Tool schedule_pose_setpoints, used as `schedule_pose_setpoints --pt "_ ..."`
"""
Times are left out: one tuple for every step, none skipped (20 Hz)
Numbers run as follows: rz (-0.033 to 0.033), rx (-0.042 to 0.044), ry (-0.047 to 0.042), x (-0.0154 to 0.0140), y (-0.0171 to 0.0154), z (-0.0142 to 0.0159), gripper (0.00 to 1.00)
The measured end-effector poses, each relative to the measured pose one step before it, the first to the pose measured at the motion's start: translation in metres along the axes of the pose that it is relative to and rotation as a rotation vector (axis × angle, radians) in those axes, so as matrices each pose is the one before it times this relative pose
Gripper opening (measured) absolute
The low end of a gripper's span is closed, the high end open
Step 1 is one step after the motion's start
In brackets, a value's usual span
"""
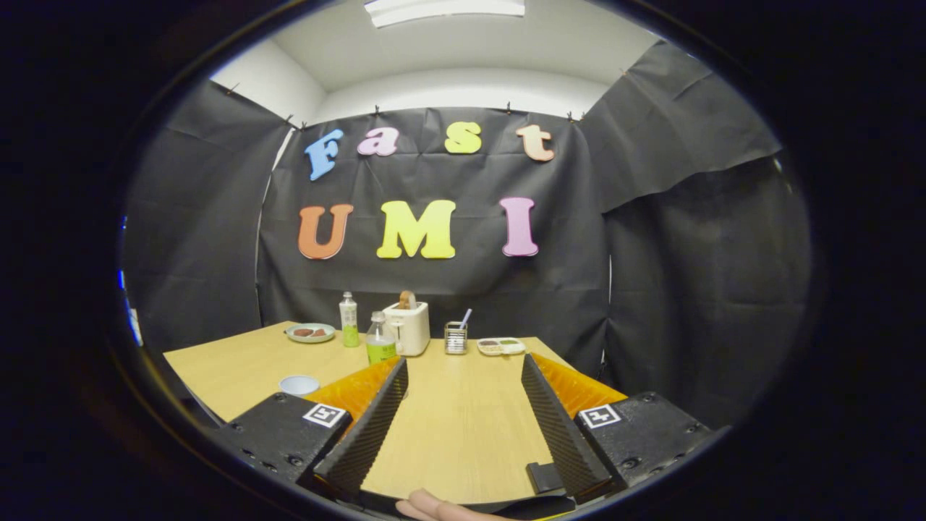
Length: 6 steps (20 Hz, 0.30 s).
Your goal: Take the bottle from table, then pour the juice into the cup, finally place the bottle on the coaster
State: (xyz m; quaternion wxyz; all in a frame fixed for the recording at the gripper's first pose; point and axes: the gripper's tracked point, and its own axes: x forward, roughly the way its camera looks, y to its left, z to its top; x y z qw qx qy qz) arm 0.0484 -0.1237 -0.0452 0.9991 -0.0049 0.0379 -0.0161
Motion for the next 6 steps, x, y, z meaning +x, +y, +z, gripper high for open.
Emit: schedule_pose_setpoints --pt "0.00369 0.00203 0.00154 -0.00047 0.00098 -0.00011 1.00" --pt "0.00100 -0.00091 0.00056 -0.00053 -0.00030 -0.00077 1.00" --pt "-0.00316 -0.00286 0.00008 -0.00020 -0.00045 0.00038 1.00" --pt "-0.00321 -0.00258 -0.00342 -0.00018 -0.00112 0.00030 1.00" --pt "-0.00075 -0.00433 -0.00231 -0.00103 0.00084 0.00132 1.00" --pt "0.00041 -0.00318 -0.00232 -0.00114 0.00124 -0.00062 1.00"
